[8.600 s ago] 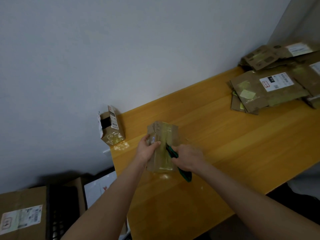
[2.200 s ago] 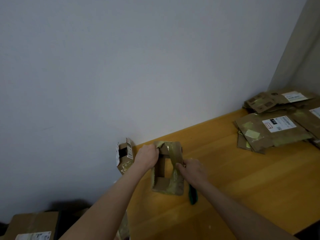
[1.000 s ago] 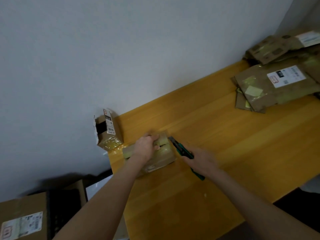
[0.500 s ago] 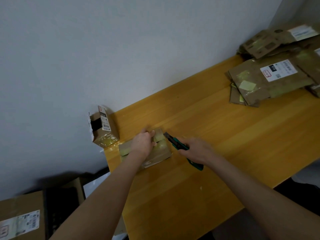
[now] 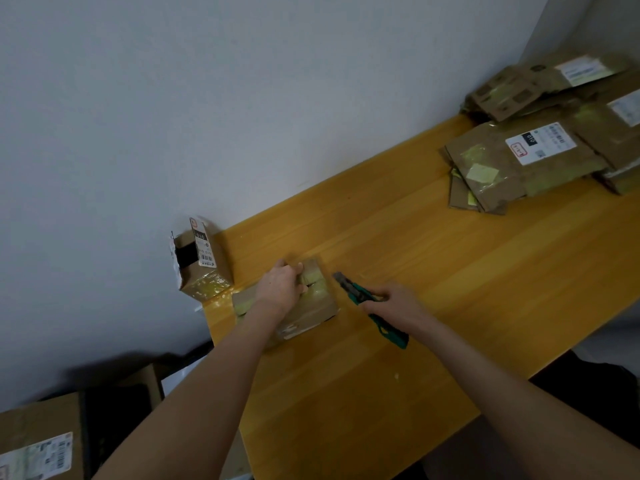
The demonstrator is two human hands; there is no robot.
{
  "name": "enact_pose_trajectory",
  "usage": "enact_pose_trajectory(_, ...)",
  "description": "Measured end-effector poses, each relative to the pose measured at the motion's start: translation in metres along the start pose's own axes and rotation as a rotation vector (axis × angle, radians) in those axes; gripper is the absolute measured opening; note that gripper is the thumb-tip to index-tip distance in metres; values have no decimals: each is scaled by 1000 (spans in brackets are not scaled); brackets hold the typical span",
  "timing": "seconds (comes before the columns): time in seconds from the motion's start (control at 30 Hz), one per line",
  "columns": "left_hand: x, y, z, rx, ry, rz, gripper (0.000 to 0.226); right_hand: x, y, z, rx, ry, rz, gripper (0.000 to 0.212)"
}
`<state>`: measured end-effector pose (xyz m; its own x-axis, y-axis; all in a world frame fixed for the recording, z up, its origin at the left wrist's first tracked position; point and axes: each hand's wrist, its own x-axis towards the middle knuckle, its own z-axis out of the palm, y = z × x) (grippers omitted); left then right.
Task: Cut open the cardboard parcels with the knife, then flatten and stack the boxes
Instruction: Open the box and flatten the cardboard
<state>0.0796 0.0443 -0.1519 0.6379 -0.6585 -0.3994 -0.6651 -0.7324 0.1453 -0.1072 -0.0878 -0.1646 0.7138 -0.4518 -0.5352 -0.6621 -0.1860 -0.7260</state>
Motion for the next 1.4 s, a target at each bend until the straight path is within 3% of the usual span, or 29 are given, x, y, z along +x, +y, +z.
enact_pose_trajectory(0.1,-2,-3,-6,8,-9,-24,47,14,4,24,1,166,88,47)
enact_pose_trajectory(0.27,-20,-14,7,-9,44,-130,55,51,2,53,-157,125,184,69)
enact_pose_trajectory(0.33,-25,-16,11,-18,38,-174,56,55,-3,53,-252,106,194,64)
enact_pose_trajectory(0.43,-26,-12,10,34,23,-192,47,51,-12,52,-461,237,92,57)
enact_pose_trajectory(0.5,-29,-3,8,24,29,-180,40,43,-23,59,-350,173,65,79)
enact_pose_trajectory(0.57,-34,6,6,-3,55,-163,36,34,-31,68,-88,38,109,105)
enact_pose_trajectory(0.63,-39,13,0,-29,88,-143,33,28,-35,69,205,15,155,116)
enact_pose_trajectory(0.8,-46,16,-30,-99,106,-164,27,18,-56,45,522,9,108,87)
enact_pose_trajectory(0.97,-61,21,-60,-146,85,-102,34,7,-69,17,402,47,12,82)
enact_pose_trajectory(1.13,-63,20,-75,-217,157,-2,27,-6,-73,2,461,30,27,59)
enact_pose_trajectory(1.4,-75,8,-82,-356,63,71,36,-13,-71,0,509,-14,71,66)
